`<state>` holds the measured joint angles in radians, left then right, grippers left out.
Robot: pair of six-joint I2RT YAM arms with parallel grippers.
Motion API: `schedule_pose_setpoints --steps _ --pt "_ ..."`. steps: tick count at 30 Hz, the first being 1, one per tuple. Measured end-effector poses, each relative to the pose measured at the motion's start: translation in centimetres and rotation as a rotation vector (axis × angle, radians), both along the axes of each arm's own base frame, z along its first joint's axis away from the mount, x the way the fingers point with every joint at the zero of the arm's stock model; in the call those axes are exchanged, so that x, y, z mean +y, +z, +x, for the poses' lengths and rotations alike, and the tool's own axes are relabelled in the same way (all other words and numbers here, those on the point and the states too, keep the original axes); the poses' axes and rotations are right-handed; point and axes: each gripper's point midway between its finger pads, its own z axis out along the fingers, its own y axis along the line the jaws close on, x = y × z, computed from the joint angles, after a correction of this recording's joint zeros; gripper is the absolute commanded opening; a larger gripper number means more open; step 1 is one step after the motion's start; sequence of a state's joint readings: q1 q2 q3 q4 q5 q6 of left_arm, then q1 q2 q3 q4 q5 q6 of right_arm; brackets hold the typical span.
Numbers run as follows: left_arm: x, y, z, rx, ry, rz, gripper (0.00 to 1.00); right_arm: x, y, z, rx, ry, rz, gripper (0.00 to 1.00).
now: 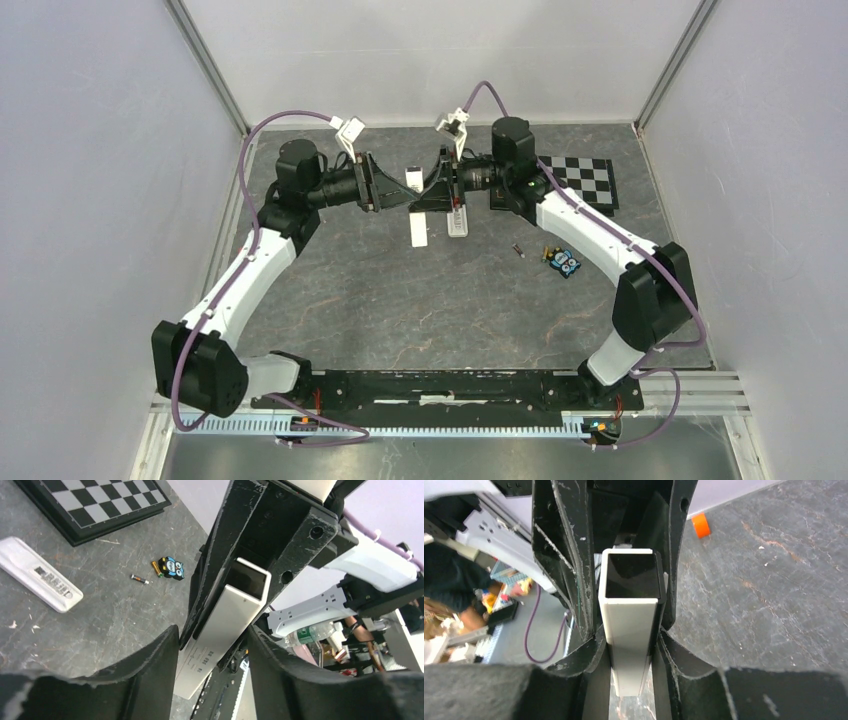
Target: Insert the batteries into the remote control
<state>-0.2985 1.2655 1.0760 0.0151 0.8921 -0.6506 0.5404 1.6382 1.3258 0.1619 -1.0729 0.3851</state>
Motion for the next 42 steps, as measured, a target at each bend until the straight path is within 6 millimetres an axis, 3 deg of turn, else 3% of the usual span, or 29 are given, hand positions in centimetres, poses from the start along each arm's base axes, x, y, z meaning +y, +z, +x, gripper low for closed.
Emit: schedule_pose_setpoints --steps 4,10,14,17,18,20,21,23,26,28,29,31,36,42 --pt "0.0 -0.1 -0.7 0.005 -0.038 0.001 0.37 0.3 0.0 -0.3 -0.023 0.042 -0.040 0.01" --pt "-0.2 -0.9 -0.8 0.037 -0.069 0.005 0.55 -0.3 -1.2 -0.9 0.004 0.077 -0.076 0.00" --pt "-0.4 -0.8 -0.8 0.047 -0.076 -0.009 0.57 -0.1 -1.6 -1.6 0.004 0.106 -0.082 0.00" --pt "-0.5 -0.3 -0.7 0.043 -0.078 -0.026 0.41 0.1 -1.9 -2.0 0.009 0.122 -0.086 0.00" --pt "-0.5 -0.2 -0.6 0.042 -0.078 -0.031 0.33 0.3 -2.1 -2.1 0.013 0.127 -0.088 0.00" --pt "-0.6 -0.1 -0.7 0.033 -0.087 -0.036 0.04 0.3 -2.3 -2.2 0.033 0.135 -0.092 0.00" --pt "-0.6 -0.1 -0.7 0.028 -0.095 -0.039 0.02 0.3 -2.2 -2.4 0.052 0.140 -0.095 0.01" --pt "-0.7 -0.1 -0.6 0.019 -0.097 -0.040 0.02 0.2 -2.2 -2.4 0.073 0.137 -0.099 0.13" --pt "-0.6 0.0 -0.1 0.025 -0.064 -0.039 0.02 0.3 -2.1 -1.9 0.095 0.101 -0.109 0.58" --pt "-0.3 0.1 1.0 0.050 0.015 -0.022 0.02 0.5 -2.0 -0.7 0.079 0.030 -0.122 0.79" --pt "0.0 0.2 1.7 0.068 0.071 -0.008 0.02 0.4 -2.0 -0.2 0.071 -0.013 -0.129 0.85" --pt "0.9 0.7 3.1 0.106 0.195 0.017 0.02 0.0 -2.3 1.2 0.010 -0.132 -0.129 0.89" --pt "3.8 2.7 5.3 0.159 0.466 0.033 0.02 -2.2 -1.8 1.6 -0.125 -0.350 -0.104 0.90" --pt "5.3 1.2 5.4 0.274 0.584 0.053 0.02 -1.1 1.1 2.1 -0.337 -0.462 -0.067 0.91"
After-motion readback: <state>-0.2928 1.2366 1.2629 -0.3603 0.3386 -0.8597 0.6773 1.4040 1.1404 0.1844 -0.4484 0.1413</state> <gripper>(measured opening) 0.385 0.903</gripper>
